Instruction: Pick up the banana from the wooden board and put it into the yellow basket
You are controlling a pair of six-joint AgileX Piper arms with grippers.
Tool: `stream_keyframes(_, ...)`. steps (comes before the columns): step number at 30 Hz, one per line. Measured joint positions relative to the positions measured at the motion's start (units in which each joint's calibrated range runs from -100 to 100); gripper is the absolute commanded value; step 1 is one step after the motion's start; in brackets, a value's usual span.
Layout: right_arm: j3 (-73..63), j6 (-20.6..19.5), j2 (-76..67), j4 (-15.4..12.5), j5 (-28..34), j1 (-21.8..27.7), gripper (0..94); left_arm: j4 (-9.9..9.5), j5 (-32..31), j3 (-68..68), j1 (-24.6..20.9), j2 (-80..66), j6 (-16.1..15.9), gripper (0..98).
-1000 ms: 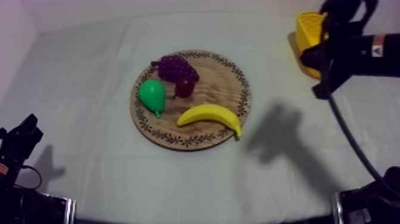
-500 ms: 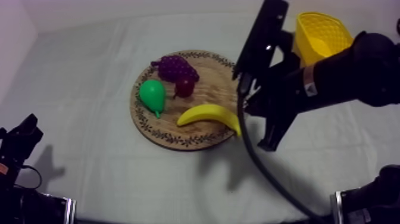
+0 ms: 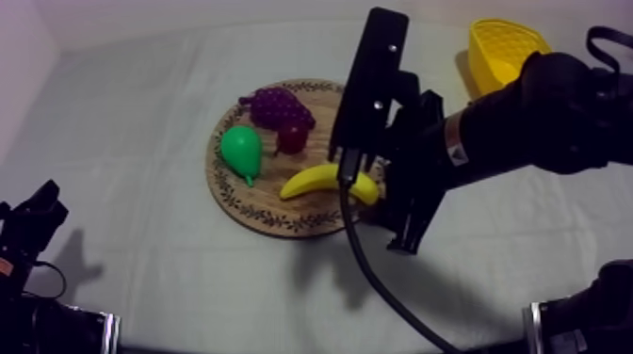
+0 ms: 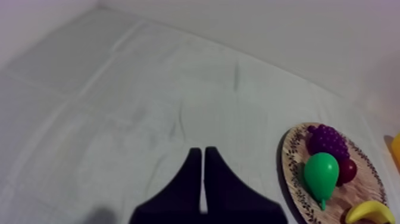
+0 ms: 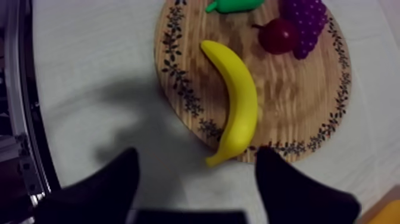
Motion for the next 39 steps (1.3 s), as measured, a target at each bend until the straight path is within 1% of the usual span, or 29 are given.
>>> stream_keyframes(8,1.47,-0.79,0.60,0.32,-2.91,0.32,67.8,0.00,0.00,0.00,0.00,0.00,0.00,0.1)
stream_keyframes(15,-1.59,-0.53,5.25,0.25,-4.06,1.24,65.6,0.00,0.00,0.00,0.00,0.00,0.00,0.1)
stream_keyframes(21,-6.48,-0.03,12.55,-0.23,-4.00,1.85,65.4,0.00,0.00,0.00,0.00,0.00,0.00,0.1)
stream_keyframes(26,-10.54,-0.98,19.53,0.43,-3.70,2.29,65.4,0.00,0.00,0.00,0.00,0.00,0.00,0.1)
stream_keyframes(31,-14.33,-1.08,26.00,0.49,-4.44,3.42,65.3,0.00,0.00,0.00,0.00,0.00,0.00,0.1)
stream_keyframes(39,-19.60,-0.26,33.24,0.07,-5.07,5.28,64.5,0.00,0.00,0.00,0.00,0.00,0.00,0.1)
